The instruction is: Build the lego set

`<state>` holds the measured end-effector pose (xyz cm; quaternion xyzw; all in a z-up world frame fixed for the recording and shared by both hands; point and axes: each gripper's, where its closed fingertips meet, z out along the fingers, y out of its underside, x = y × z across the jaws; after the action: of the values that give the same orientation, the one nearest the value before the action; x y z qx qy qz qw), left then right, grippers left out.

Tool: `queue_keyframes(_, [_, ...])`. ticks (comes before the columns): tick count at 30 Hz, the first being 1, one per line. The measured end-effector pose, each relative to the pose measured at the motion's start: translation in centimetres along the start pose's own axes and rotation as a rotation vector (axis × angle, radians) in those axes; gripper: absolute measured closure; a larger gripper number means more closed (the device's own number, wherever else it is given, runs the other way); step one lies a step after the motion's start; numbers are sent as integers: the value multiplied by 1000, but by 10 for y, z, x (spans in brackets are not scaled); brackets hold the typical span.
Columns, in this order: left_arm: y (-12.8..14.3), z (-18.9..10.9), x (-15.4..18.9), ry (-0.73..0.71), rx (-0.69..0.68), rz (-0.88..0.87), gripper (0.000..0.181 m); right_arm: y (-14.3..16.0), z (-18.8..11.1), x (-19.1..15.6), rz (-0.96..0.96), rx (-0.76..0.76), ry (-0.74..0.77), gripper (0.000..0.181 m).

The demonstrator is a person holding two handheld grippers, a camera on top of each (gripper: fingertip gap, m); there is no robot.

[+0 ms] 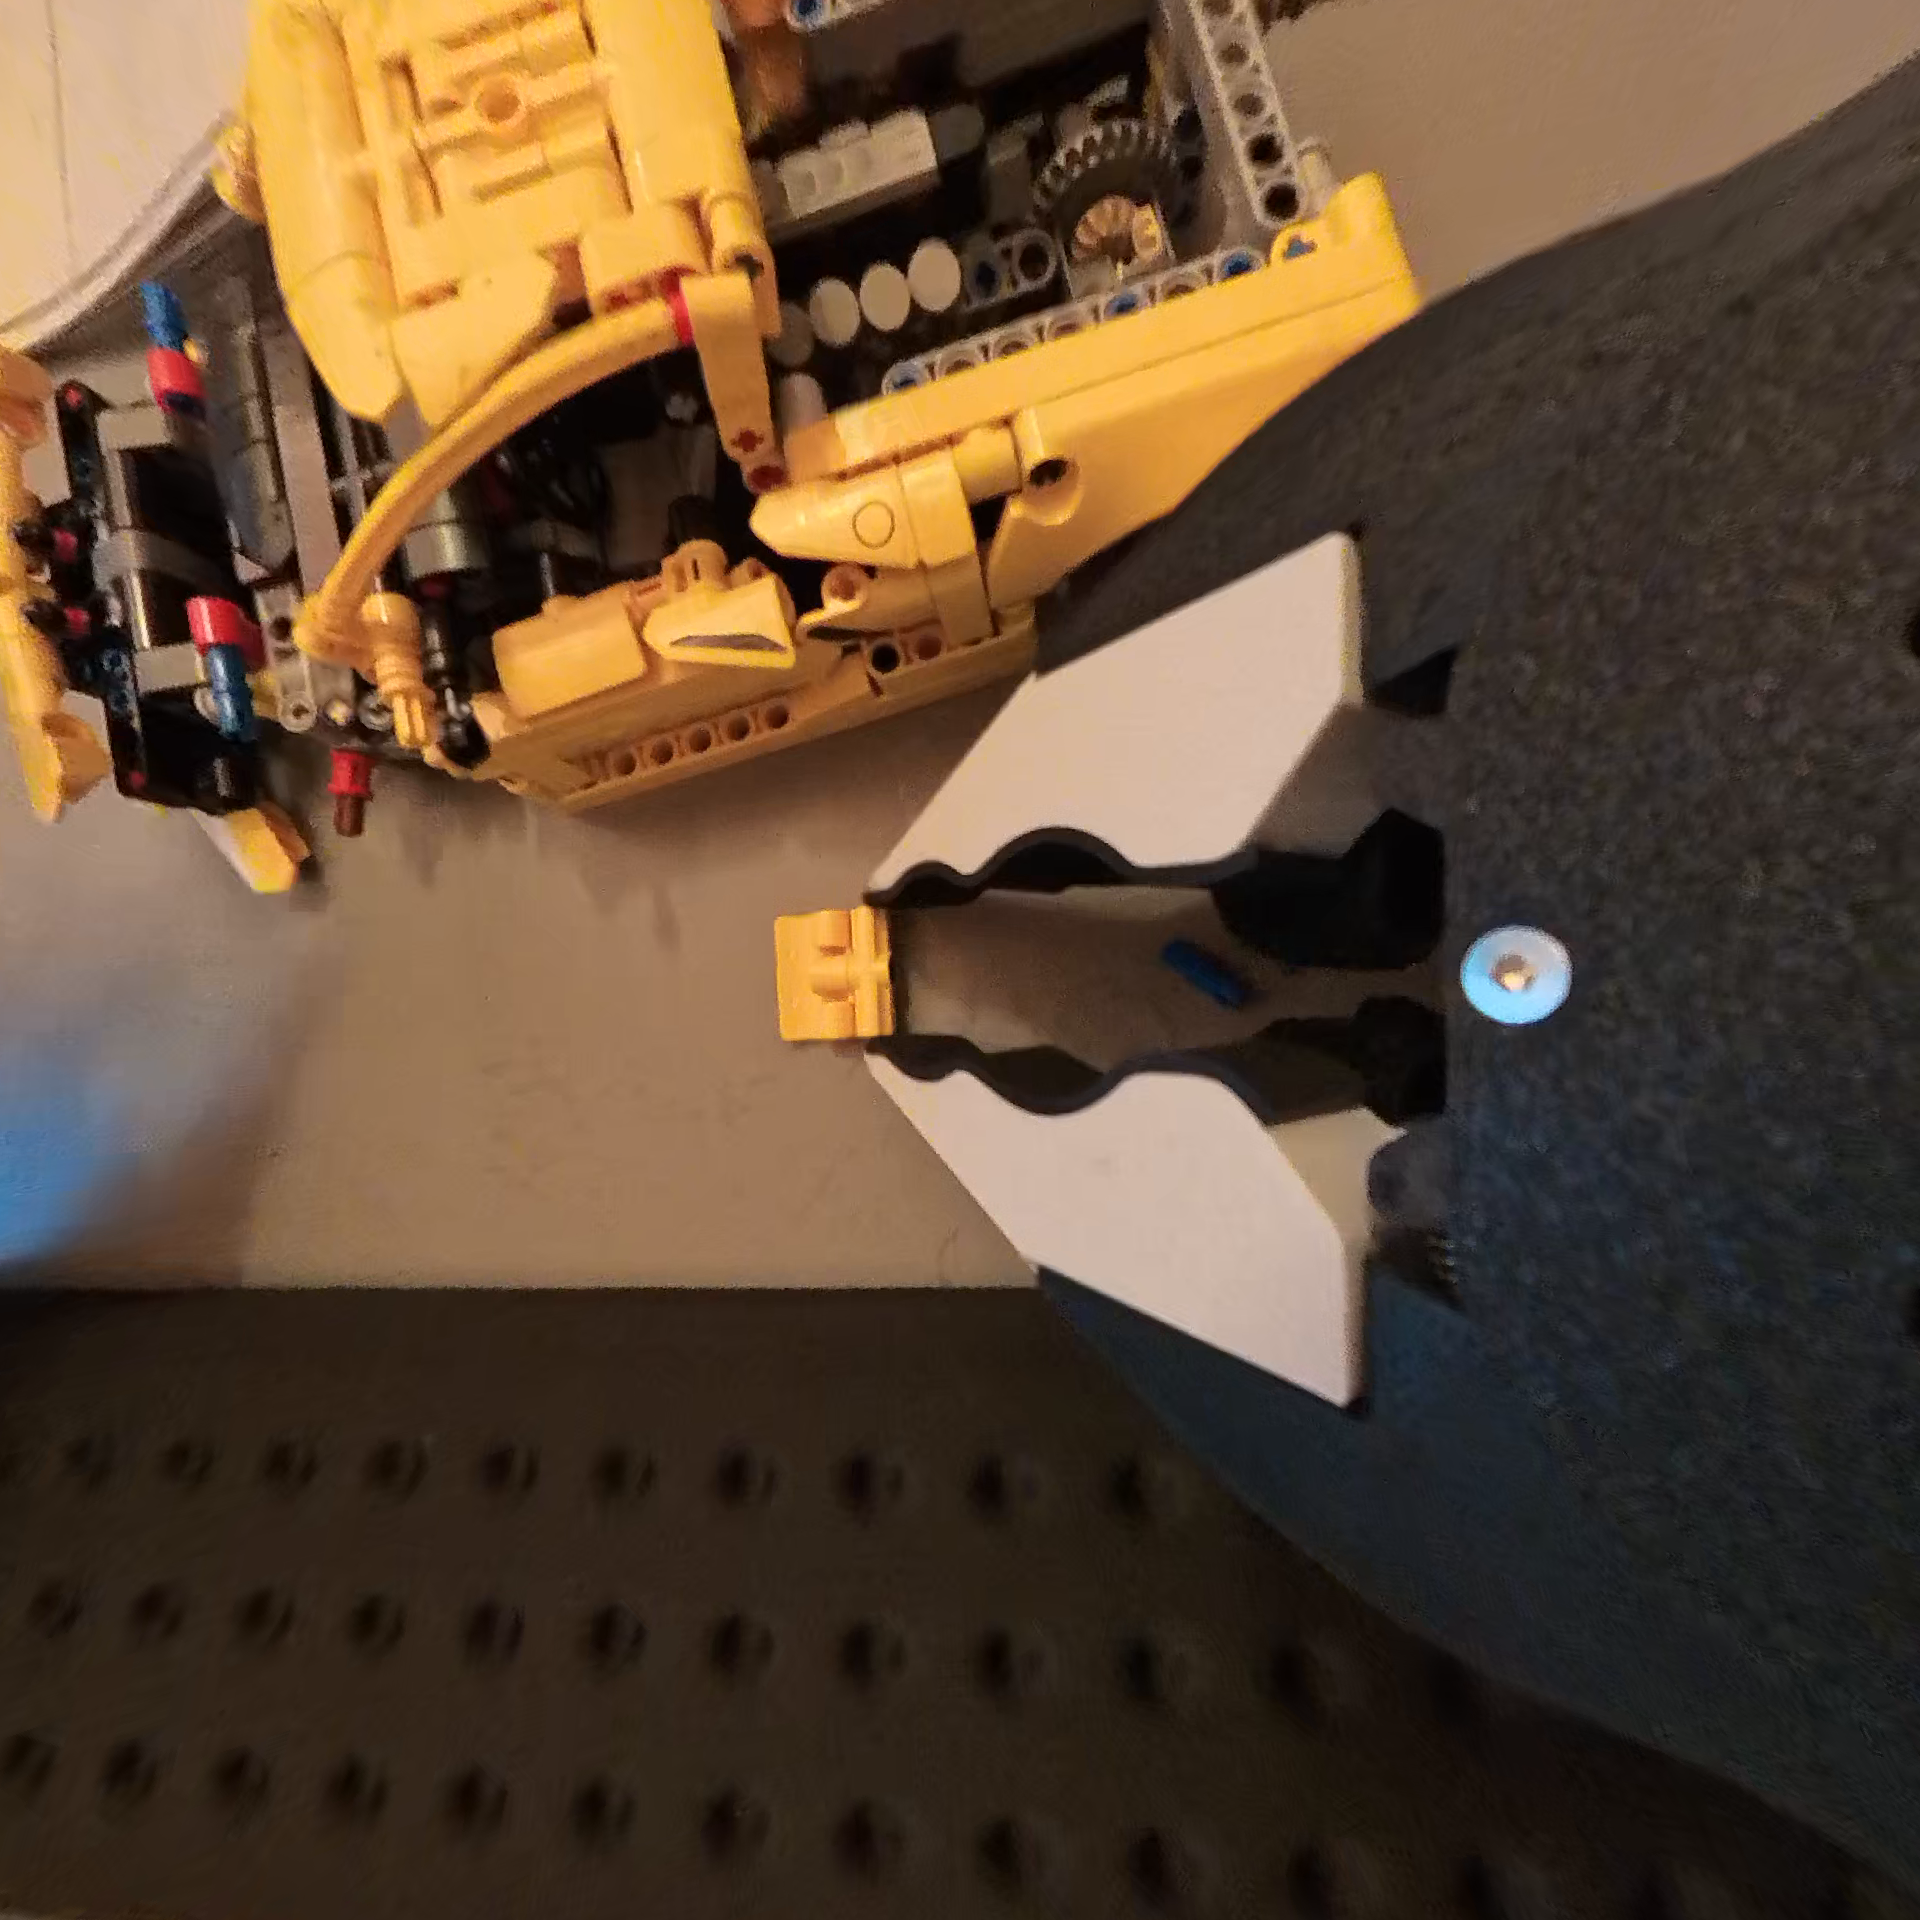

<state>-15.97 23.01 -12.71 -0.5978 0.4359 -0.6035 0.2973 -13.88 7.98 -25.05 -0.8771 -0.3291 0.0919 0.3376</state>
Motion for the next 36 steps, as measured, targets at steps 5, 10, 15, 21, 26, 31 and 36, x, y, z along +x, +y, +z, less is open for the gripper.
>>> queue_keyframes(5, [19, 7, 55, 159, 62, -300, 163, -37, -16, 16, -35, 134, 227, 158])
queue_keyframes(10, [32, 25, 68, 115, 109, -310, 150, -97, -54, 37, 83, 386, 495, 158])
queue_keyframes(15, [28, 36, 82, 159, 180, -365, 151, -119, -62, 45, 236, 514, 567, 159])
queue_keyframes(21, [26, 38, 82, 173, 200, -434, 173, -119, -58, 45, 210, 485, 610, 158])
queue_keyframes(26, [24, 30, 93, 349, 120, -450, 175, -122, -63, 30, 225, 564, 494, 153])
queue_keyframes(31, [22, 2, 125, 760, -116, -704, 174, -129, -81, -14, 4, 606, 127, 135])
queue_keyframes(36, [31, -6, 145, 916, -247, -789, 175, -141, -90, -22, -252, 620, 93, 143])
